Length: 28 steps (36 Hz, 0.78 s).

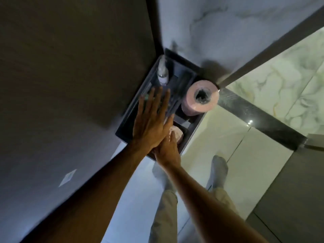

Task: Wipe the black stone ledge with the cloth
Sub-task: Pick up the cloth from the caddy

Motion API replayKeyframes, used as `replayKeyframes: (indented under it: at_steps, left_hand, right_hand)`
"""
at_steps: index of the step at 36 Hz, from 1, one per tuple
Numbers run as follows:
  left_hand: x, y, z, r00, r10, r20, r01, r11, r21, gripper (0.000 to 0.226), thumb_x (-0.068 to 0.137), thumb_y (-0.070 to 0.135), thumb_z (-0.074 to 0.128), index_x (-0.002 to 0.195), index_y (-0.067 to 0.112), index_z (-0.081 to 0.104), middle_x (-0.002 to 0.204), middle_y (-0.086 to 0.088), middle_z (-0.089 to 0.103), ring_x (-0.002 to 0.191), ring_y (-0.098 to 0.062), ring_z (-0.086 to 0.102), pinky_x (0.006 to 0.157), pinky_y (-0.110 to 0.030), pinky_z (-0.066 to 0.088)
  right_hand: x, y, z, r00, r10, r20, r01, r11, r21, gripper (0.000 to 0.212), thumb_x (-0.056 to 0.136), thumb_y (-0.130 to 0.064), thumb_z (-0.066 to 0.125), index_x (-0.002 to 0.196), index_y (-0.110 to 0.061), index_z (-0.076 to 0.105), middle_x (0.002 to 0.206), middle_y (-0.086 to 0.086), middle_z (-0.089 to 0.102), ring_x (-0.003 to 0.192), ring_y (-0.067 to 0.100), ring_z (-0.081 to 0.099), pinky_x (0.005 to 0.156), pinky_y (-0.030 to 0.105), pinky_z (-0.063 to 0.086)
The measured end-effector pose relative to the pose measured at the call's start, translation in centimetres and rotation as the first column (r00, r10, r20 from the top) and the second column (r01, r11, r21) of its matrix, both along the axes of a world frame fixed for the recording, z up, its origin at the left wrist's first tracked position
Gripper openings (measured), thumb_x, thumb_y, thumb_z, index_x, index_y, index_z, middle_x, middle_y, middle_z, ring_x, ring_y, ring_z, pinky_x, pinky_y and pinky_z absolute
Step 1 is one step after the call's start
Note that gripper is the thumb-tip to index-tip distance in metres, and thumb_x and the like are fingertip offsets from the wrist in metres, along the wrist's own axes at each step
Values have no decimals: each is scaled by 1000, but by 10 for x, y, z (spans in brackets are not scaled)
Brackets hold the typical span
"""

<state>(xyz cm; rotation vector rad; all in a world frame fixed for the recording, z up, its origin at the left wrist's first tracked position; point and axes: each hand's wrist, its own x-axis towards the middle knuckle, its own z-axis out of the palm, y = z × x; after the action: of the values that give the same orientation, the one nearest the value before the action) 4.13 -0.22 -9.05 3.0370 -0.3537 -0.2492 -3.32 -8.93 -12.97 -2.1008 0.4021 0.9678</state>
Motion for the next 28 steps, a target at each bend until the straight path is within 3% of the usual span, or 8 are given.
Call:
replayKeyframes:
  at_steps: [4, 10, 14, 15, 17, 21, 23, 28]
  left_hand:
    - [-5, -15, -73, 989, -142, 30, 144, 988, -62, 79, 108, 57, 30, 173, 14, 12, 182, -15, 12, 169, -34, 11, 138, -61, 15]
    - [-21, -12, -123, 980, -147, 130, 145, 989, 28, 78, 109, 57, 33, 173, 14, 17, 181, -14, 19, 168, -37, 18, 135, -59, 5]
    - [-23, -3, -136, 975, -171, 143, 167, 985, 37, 79, 109, 57, 32, 173, 14, 12, 181, -14, 17, 168, -36, 16, 136, -62, 11]
    - [-25, -1, -137, 976, -178, 128, 175, 984, 33, 80, 109, 58, 32, 173, 14, 10, 182, -14, 16, 168, -37, 15, 136, -64, 13]
    - [-28, 1, -138, 978, -194, 75, 193, 981, 13, 83, 108, 61, 30, 173, 16, 6, 182, -14, 11, 169, -38, 10, 135, -67, 13]
    - [-32, 1, -124, 981, -187, -59, 187, 982, 8, 88, 104, 64, 28, 174, 19, -1, 183, -14, -2, 169, -38, -2, 135, -67, 1]
    - [-34, -7, -107, 989, -132, -61, 133, 991, 18, 87, 104, 62, 29, 174, 18, 2, 183, -16, -1, 169, -37, -2, 137, -65, 2]
    - [-52, -54, -53, 998, -29, 52, 34, 995, -99, 73, 111, 49, 32, 171, 10, 21, 180, -19, 18, 168, -38, 14, 136, -63, 14]
  right_hand:
    - [-21, 21, -72, 961, -278, -2, 277, 956, -96, 74, 113, -49, 45, 174, -20, 13, 182, 12, 24, 168, 37, 27, 134, 59, 33]
    - [-49, 28, -127, 995, -3, 104, 26, 975, -223, 87, 115, -38, 53, 177, -22, -5, 186, 6, -16, 173, 34, -11, 130, 58, 41]
    - [-51, 34, -128, 990, -84, 109, 103, 979, -176, 85, 117, -23, 51, 173, -34, -11, 186, 2, -15, 174, 34, -4, 116, 63, 52]
    - [-52, 34, -126, 986, -120, 112, 135, 982, -136, 83, 117, -21, 49, 173, -32, -12, 186, 5, -11, 173, 36, 3, 120, 63, 47]
    - [-55, 28, -119, 987, -148, 61, 153, 984, -93, 66, 116, -18, 46, 174, -17, 13, 183, 14, 13, 168, 41, 24, 128, 60, 40]
    - [-58, 12, -78, 998, -54, -40, 52, 998, -41, 38, 110, -12, 56, 148, -9, 57, 149, 21, 63, 133, 41, 64, 103, 46, 56]
    - [-60, -4, -50, 998, -10, -65, 13, 999, 38, 35, 108, -9, 64, 143, -12, 63, 139, 18, 73, 123, 39, 72, 95, 40, 59]
    - [-77, -76, 8, 997, 50, -66, -35, 979, 203, 41, 108, -17, 68, 149, -16, 63, 142, 13, 75, 119, 34, 77, 109, 46, 63]
